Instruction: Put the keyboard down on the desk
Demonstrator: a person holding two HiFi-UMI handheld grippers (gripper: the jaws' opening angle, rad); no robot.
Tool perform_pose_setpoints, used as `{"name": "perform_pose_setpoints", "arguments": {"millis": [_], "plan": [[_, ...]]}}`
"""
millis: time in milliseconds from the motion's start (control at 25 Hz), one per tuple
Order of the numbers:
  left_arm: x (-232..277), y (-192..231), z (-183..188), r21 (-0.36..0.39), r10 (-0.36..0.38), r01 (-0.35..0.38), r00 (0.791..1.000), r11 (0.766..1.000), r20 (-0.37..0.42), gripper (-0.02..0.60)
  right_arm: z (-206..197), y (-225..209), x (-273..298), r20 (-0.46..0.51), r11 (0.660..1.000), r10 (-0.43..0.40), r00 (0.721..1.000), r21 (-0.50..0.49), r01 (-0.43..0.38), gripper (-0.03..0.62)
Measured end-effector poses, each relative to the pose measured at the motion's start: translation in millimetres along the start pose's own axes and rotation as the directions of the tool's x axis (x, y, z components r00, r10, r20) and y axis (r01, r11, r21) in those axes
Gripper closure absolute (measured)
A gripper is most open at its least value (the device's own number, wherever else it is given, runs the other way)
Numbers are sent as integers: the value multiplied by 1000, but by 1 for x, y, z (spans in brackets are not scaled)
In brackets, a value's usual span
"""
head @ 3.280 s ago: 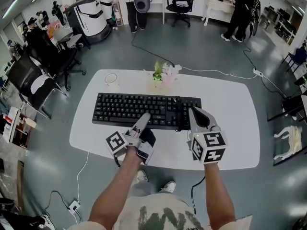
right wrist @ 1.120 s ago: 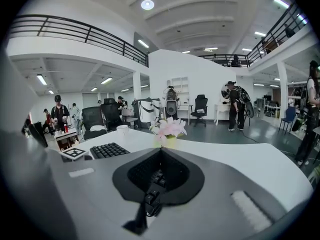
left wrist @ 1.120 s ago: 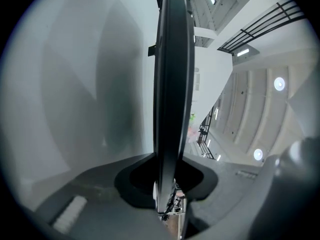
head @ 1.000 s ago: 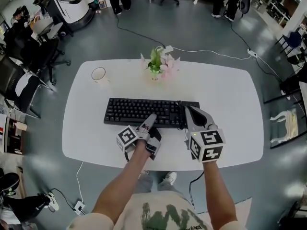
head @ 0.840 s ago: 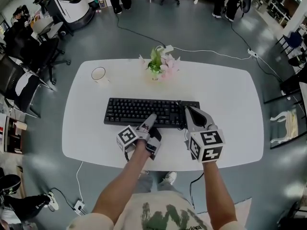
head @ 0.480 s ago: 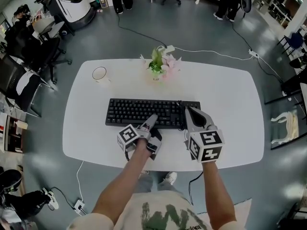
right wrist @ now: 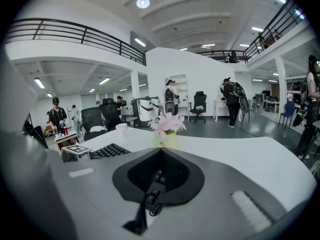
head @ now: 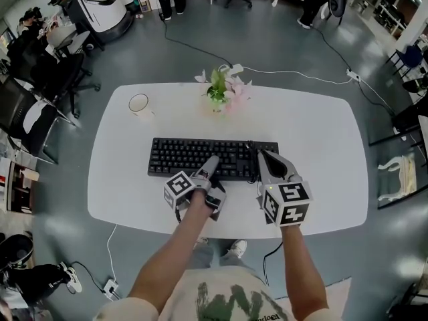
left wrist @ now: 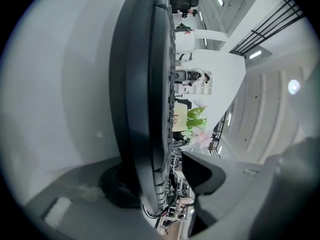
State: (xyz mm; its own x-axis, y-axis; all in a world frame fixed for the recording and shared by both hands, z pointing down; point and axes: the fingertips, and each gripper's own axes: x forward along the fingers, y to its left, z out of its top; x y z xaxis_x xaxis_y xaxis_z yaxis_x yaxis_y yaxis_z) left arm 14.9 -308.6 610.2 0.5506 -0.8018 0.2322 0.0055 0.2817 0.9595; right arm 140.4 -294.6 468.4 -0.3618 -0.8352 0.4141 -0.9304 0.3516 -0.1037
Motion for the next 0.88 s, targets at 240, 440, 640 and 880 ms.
{"name": "perform_pose_setpoints", "arguments": {"millis": [240, 440, 640, 880], "plan": [[2, -4, 1, -24, 48, -47, 999, 999, 18, 289, -2, 2, -2, -8, 1000, 8, 1000, 4, -8, 595], [1, 0, 4, -71, 124, -120, 991, 990, 48, 275, -1, -2, -4, -4, 1000, 3, 1000, 3, -3, 595], [-1, 1, 6, -83, 213, -208, 975, 974, 57, 236, -2, -4, -8, -7, 1000, -2, 1000, 3, 2, 595], [-3, 1, 5, -78, 289, -285, 957, 955, 40, 176, -3, -3, -12, -3, 1000, 2, 1000, 7, -2, 595]]}}
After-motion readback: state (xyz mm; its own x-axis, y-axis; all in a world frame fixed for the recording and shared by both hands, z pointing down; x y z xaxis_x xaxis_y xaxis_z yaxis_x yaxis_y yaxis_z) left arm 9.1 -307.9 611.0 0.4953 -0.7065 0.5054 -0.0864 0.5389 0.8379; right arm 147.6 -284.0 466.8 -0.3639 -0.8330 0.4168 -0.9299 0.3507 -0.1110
